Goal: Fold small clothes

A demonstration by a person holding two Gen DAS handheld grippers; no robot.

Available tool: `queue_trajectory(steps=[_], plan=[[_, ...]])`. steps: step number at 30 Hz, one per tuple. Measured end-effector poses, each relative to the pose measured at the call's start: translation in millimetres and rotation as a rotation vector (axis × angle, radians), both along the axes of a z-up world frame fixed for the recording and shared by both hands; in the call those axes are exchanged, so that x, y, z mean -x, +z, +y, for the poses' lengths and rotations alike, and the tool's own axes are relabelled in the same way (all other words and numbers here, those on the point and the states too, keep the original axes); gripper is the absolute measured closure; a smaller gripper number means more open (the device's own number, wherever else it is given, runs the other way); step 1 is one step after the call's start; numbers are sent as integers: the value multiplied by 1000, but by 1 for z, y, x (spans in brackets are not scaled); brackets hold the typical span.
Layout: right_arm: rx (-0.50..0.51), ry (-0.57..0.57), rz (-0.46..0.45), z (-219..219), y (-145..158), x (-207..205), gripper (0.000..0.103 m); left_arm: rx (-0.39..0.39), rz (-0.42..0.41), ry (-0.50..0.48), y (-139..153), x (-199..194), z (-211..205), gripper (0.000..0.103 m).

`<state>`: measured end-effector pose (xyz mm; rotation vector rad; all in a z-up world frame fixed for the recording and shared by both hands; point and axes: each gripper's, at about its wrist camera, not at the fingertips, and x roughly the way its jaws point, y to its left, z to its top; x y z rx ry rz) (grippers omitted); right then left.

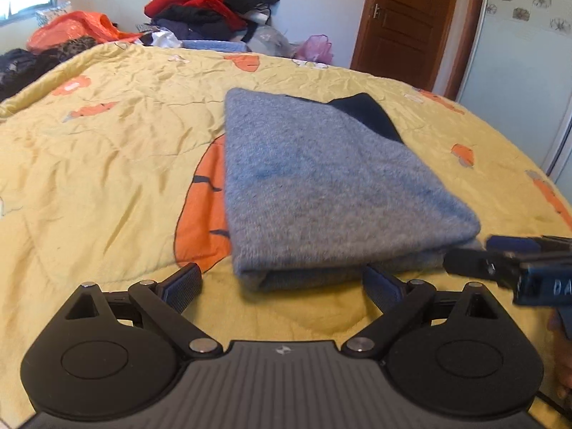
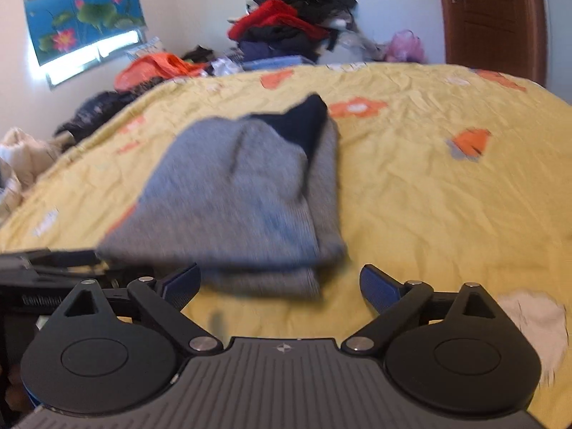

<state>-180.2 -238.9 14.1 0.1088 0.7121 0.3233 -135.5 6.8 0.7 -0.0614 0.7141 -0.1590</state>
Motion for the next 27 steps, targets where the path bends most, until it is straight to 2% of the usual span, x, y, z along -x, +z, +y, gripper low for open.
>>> queue_trajectory(steps=[3, 9, 13, 16, 23, 27], plan=[[47, -27, -19, 2, -6, 15, 1, -35, -10, 11, -1, 8, -3, 5], [90, -106, 8, 4, -3, 27, 1, -116, -36, 38, -8, 17, -11, 1], [124, -161, 13, 4, -2, 30, 1, -106, -38, 57, -8, 19, -7, 0], [121, -159, 20, 5, -6, 25, 0, -111, -38, 62, -9, 16, -7, 0], [210, -117, -17, 27, -10, 16, 1, -107, -39, 64, -9, 15, -7, 0], [159, -91, -49, 24, 1, 23, 1, -104, -39, 71, -9, 17, -7, 0]])
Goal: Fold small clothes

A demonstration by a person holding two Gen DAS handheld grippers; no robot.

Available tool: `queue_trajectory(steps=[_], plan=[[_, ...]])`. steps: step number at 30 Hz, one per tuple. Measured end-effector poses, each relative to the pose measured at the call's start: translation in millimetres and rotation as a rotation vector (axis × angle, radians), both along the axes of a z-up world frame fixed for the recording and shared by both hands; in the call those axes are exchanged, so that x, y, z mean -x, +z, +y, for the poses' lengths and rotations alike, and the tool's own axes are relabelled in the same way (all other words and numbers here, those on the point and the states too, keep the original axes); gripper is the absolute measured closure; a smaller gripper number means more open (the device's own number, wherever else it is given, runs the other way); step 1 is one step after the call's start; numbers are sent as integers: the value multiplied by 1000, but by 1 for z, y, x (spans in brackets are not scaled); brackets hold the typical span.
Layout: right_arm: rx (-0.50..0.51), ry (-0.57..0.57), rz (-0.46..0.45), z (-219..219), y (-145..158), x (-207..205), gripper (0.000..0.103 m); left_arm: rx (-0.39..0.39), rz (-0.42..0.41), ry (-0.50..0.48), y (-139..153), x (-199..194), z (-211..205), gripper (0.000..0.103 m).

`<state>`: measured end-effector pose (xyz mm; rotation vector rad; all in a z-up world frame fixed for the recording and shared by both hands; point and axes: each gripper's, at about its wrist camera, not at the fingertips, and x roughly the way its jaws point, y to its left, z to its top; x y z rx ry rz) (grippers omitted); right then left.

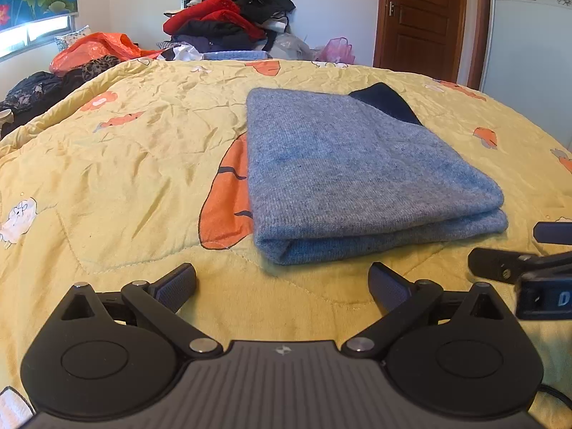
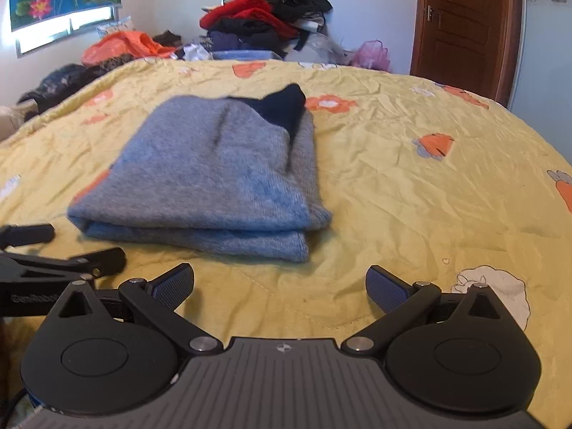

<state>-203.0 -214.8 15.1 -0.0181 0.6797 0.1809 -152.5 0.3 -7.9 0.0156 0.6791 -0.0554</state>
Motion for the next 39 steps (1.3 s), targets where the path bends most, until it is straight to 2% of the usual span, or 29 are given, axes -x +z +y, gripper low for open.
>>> queue_trajectory(steps=[3, 5, 9, 10, 11, 12, 14, 15, 16, 17, 18, 19, 21, 24, 25, 26, 27, 29, 30, 31, 32, 34, 35, 37, 39], plan=[[-85, -15, -24, -12, 9, 0, 1, 47, -10, 38, 2, 6, 8, 0], [-180, -25, 19, -25, 11, -9, 1, 75, -13, 40, 3, 4, 14, 0], [-371, -86, 97, -50, 8, -29, 3, 13, -10, 64, 3, -5, 16, 3], [-398, -100, 104, -54, 7, -34, 3, 18, -16, 57, 4, -6, 18, 19], [-421, -114, 112, -56, 5, -39, 8, 18, -26, 54, 5, -6, 19, 36], [-440, -121, 128, -58, 3, -45, 12, 17, -37, 53, 7, -7, 19, 44], [-480, -114, 152, -57, -1, -56, 15, 49, -44, 36, 10, -10, 22, 58], [-484, -106, 153, -55, -2, -59, 24, 53, -50, 31, 11, -11, 22, 63], [-486, -82, 167, -50, -3, -62, 33, 57, -58, 17, 12, -11, 22, 75], [-485, -55, 186, -45, -4, -64, 51, 58, -68, 2, 13, -12, 21, 90], [-477, -37, 205, -40, -5, -65, 64, 55, -80, 3, 13, -12, 20, 92], [-466, -19, 213, -35, -6, -64, 68, 59, -87, 15, 15, -11, 22, 93], [-442, 25, 209, -26, -5, -58, 71, 99, -75, 38, 16, -10, 32, 95], [-422, 45, 191, -23, -6, -53, 70, 113, -14, 37, 10, -10, 41, 95], [-439, 38, 192, -26, -5, -53, 68, 106, -18, 28, 11, -5, 40, 95], [-460, 22, 194, -31, -5, -54, 58, 101, -9, 18, 13, -2, 40, 95], [-478, 4, 189, -35, -4, -51, 43, 107, -4, 5, 15, 4, 40, 94], [-480, -29, 140, -40, 5, -39, 23, 136, 3, -22, 19, 14, 41, 91], [-458, -32, 99, -40, 10, -29, 20, 148, 4, -29, 20, 18, 40, 87], [-421, -25, 67, -37, 13, -20, 20, 155, 7, -28, 20, 20, 39, 71], [-367, -14, 47, -32, 15, -12, 20, 158, 11, -14, 20, 20, 37, 36], [-248, 3, 25, -18, 13, -1, 17, 149, -7, 37, 17, 20, 34, 0], [-190, 14, 24, -11, 10, 2, 13, 139, -28, 57, 15, 20, 32, 0], [-104, 23, 38, 0, 0, 2, 12, 116, -1, 53, 12, 13, 28, 0], [-48, 10, 32, 6, -9, 0, 1, 71, 26, 52, 7, 6, 22, 0]])
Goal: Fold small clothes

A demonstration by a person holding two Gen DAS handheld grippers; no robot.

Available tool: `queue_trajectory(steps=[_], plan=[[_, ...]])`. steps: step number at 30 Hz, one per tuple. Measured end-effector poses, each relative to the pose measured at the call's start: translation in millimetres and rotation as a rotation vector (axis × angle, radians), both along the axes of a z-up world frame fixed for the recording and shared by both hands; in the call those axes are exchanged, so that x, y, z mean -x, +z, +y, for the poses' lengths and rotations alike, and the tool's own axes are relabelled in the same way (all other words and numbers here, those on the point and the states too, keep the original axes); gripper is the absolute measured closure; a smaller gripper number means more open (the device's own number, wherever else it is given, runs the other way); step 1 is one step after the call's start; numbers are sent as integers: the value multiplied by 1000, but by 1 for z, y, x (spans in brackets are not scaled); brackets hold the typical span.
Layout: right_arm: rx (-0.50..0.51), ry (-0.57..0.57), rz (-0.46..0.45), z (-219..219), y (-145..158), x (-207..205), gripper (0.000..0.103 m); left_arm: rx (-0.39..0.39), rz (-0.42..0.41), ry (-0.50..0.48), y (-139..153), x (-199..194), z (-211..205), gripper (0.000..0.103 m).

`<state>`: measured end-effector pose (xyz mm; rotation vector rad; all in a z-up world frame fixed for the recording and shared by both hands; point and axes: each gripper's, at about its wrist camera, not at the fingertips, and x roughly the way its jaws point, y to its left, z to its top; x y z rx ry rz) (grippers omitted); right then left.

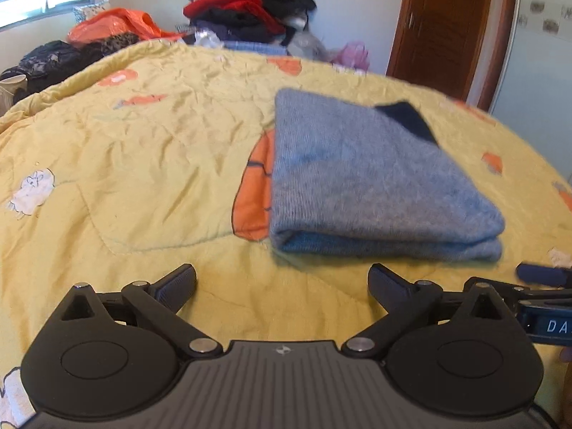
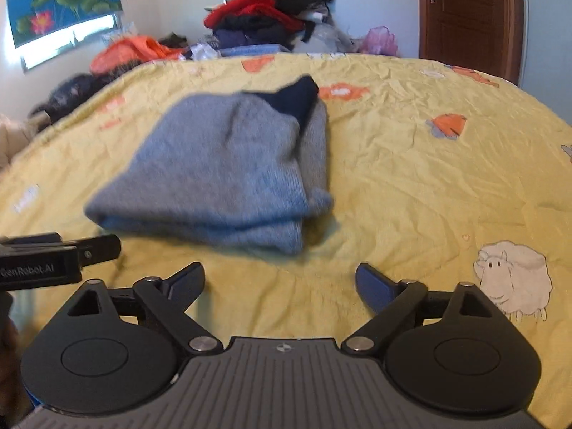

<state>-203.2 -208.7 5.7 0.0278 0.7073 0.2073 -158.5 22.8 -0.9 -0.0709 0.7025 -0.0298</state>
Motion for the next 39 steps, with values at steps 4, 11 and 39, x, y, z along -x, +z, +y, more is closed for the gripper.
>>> queue_trajectory(steps=[4, 11, 39], plan=[[93, -21, -1, 15, -4, -2, 0, -89, -35, -42, -8, 0, -12, 0], [87, -44, -5, 16, -5, -2, 0, -88, -64, -43, -11, 6, -11, 0], [90, -46, -6, 16, -5, -3, 0, -85, -25, -33, -8, 1, -12, 0]])
